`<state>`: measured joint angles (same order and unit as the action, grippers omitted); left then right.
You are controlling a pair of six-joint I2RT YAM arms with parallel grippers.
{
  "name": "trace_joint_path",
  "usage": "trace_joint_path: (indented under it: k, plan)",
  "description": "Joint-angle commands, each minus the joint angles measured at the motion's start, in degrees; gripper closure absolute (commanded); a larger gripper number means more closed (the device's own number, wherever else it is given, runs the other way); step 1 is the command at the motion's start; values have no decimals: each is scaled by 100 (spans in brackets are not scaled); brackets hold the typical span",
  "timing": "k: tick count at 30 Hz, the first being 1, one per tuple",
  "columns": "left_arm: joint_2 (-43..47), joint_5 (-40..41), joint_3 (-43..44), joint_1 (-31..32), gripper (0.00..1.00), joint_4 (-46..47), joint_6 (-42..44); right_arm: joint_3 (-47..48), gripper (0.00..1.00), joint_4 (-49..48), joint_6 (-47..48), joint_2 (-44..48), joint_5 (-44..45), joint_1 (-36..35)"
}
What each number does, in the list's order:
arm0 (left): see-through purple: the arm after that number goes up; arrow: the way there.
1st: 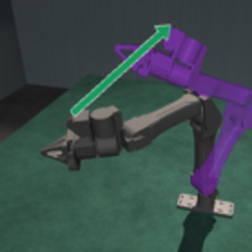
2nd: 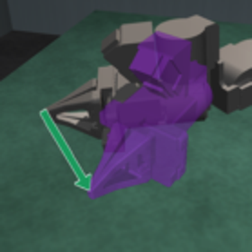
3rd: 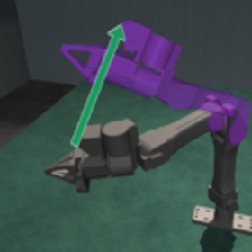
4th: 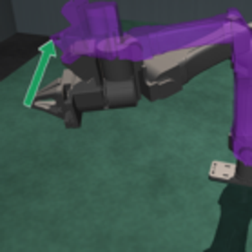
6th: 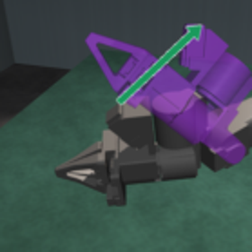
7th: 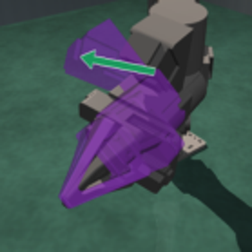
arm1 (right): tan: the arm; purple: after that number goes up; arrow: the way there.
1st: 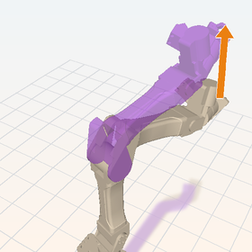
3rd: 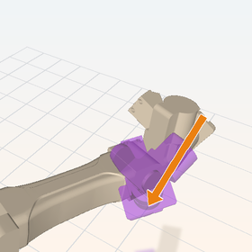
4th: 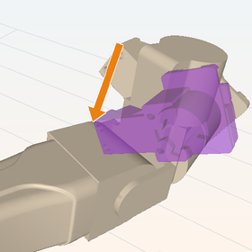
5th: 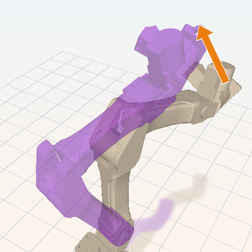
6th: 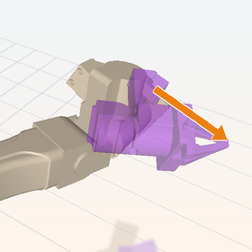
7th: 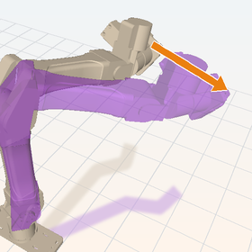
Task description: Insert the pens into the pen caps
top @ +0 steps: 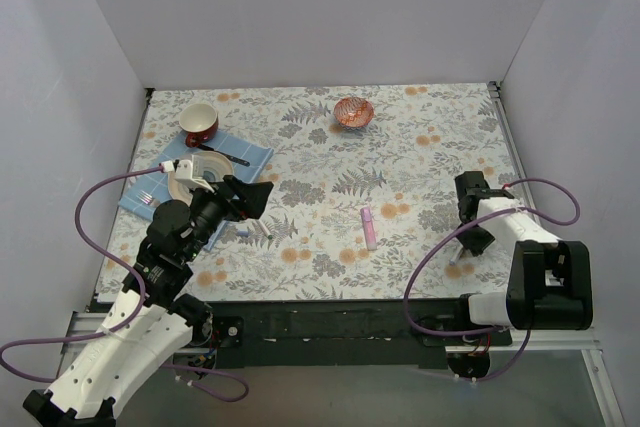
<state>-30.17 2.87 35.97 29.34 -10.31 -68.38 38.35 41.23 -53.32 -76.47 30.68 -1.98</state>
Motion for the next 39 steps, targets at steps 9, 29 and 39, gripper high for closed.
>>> trace_joint_path:
  k: [9,29,39]
  plan:
    - [38,-155,-37,-51,2,73,9,69,61,-106,330,808,35,13]
    - [213,-208,-125,-51,2,116,61,-749,83,-1020,629,448,-773,22]
    - [-5,-691,-90,-52,4,222,71,-1013,99,-1960,1971,1053,-1440,-127]
